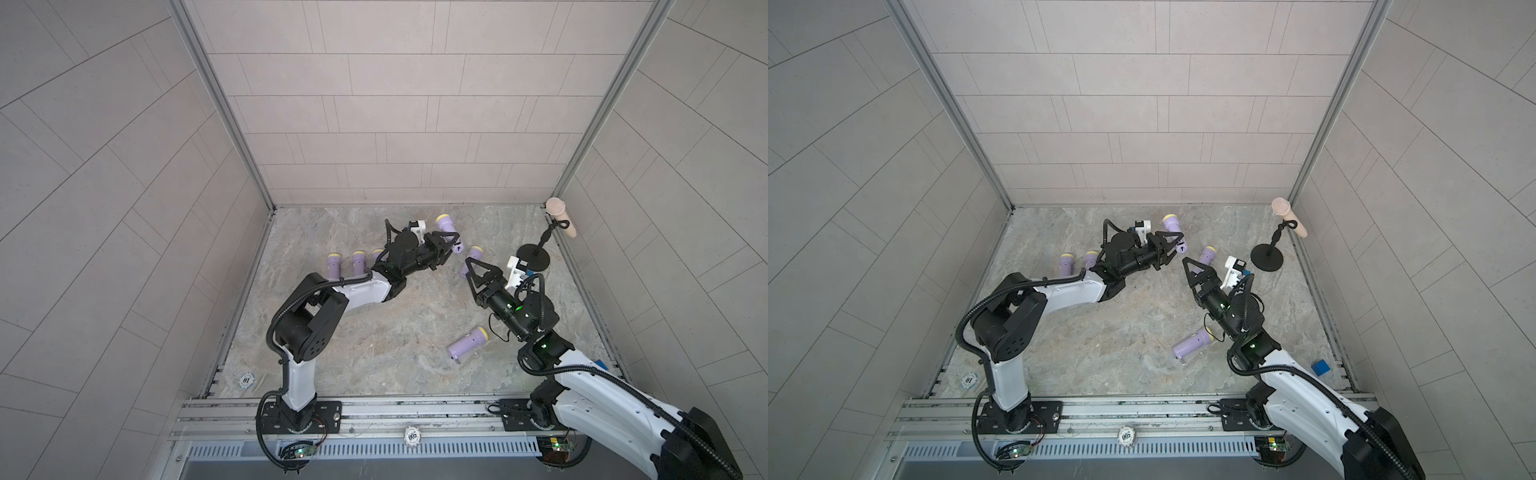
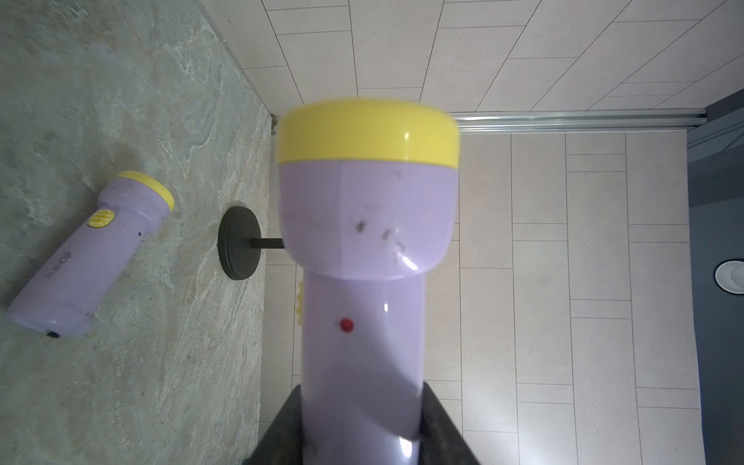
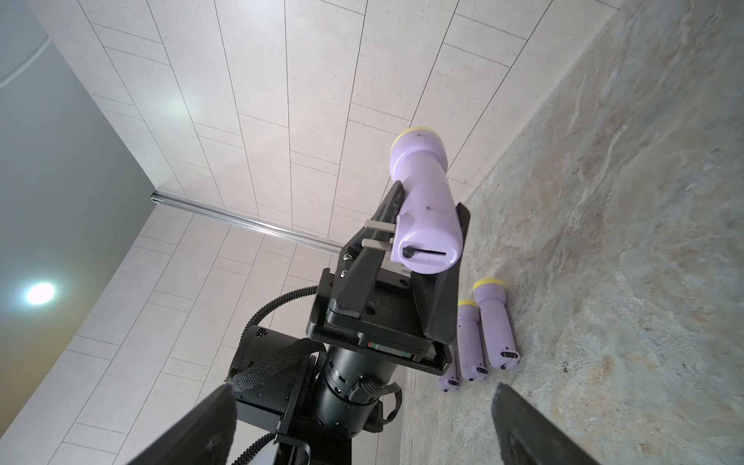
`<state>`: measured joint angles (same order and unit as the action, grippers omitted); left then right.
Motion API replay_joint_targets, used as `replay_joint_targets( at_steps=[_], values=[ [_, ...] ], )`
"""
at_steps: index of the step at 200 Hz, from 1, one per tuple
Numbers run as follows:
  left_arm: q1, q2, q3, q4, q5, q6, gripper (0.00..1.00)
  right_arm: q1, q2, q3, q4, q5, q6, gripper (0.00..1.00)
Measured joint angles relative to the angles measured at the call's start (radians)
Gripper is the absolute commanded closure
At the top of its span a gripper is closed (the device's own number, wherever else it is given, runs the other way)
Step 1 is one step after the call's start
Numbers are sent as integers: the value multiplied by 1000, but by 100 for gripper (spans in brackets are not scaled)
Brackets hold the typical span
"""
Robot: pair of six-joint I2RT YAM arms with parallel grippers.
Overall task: Close the plug at the bottom of the flashlight
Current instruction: Close the plug of the flashlight.
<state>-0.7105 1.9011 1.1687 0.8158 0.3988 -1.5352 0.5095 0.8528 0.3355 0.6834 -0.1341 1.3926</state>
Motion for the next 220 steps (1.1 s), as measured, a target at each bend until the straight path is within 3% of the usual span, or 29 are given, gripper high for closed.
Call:
replay_joint_targets(
  at_steps=[85, 220],
  values=[
    [-26, 0, -25, 79, -14, -89, 100, -19, 113, 1, 95, 12, -6, 2],
    [-28, 0, -39, 79, -23, -92, 100, -53, 285, 3, 305, 18, -31, 15]
  ],
)
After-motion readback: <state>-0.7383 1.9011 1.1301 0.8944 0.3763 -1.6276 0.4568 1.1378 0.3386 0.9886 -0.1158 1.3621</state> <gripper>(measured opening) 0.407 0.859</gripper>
